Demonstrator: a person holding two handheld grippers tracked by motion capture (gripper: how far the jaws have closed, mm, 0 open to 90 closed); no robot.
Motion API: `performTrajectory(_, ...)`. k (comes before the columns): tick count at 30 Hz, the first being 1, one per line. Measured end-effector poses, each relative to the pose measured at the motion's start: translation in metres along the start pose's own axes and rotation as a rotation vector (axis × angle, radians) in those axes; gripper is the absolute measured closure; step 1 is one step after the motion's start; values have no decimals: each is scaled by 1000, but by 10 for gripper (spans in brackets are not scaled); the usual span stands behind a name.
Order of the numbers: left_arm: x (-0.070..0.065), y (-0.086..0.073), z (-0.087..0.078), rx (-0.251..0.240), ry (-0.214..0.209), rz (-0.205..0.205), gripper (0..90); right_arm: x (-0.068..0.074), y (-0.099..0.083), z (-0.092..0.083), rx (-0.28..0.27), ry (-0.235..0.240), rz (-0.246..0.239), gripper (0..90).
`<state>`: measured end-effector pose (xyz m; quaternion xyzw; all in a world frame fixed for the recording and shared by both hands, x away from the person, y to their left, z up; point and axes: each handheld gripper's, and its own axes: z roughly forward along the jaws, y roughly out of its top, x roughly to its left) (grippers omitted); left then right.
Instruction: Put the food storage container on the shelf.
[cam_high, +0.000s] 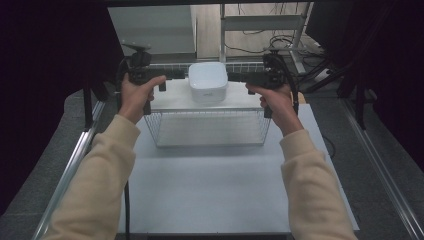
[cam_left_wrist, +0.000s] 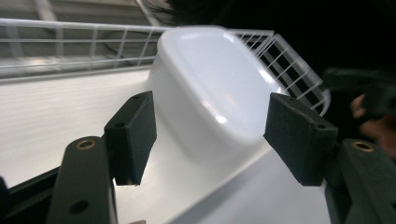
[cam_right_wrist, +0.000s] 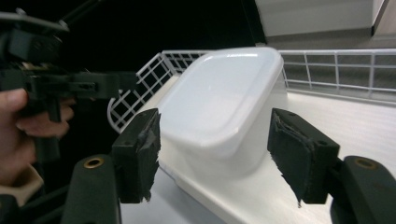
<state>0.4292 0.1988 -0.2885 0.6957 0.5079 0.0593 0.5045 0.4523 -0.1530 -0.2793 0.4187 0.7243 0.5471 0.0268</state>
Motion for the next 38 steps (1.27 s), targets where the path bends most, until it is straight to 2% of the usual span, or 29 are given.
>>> performTrajectory(2, -7, -13, -10, 31, 38, 70, 336, 4, -9, -11, 12, -8, -43, 340)
performTrajectory(7, -18, -53, -36, 19, 46, 141, 334, 10, -37, -40, 8, -36, -131, 329)
performTrajectory(8, -19, -60, -41, 12, 41, 144, 329, 12, -51, -52, -7, -44, -157, 325)
performTrajectory(9, -19, -69, -46, 0, 43, 149, 329, 12, -51, -52, -7, -44, -157, 325)
performTrajectory(11, -23, -87, -54, -5, 53, 167, 329, 13, -66, -63, -29, -41, -173, 323)
performTrajectory(14, -25, -114, -62, -12, 46, 184, 329, 16, -93, -77, -33, -39, -190, 318)
performTrajectory(18, -20, -149, -69, -13, 26, 174, 321, 17, -132, -91, -44, -42, -206, 312)
performTrajectory(20, -15, -164, -69, -13, 6, 158, 320, 16, -151, -95, -50, -55, -211, 309)
performTrajectory(23, -9, -182, -68, -1, -14, 156, 318, 10, -175, -97, -41, -73, -212, 309)
performTrajectory(26, -6, -197, -65, 7, 9, 161, 315, 3, -193, -95, -14, -83, -199, 297)
performTrajectory(28, -3, -207, -62, 14, 16, 159, 312, -5, -208, -91, 24, -121, -200, 279)
performTrajectory(33, 3, -225, -48, 36, 20, 150, 311, -14, -220, -86, 71, -149, -192, 260)
performTrajectory(35, 3, -228, -45, 52, 34, 164, 306, -14, -222, -87, 67, -160, -202, 251)
performTrajectory(38, 1, -231, -44, 52, 41, 184, 299, -12, -223, -90, 34, -167, -215, 232)
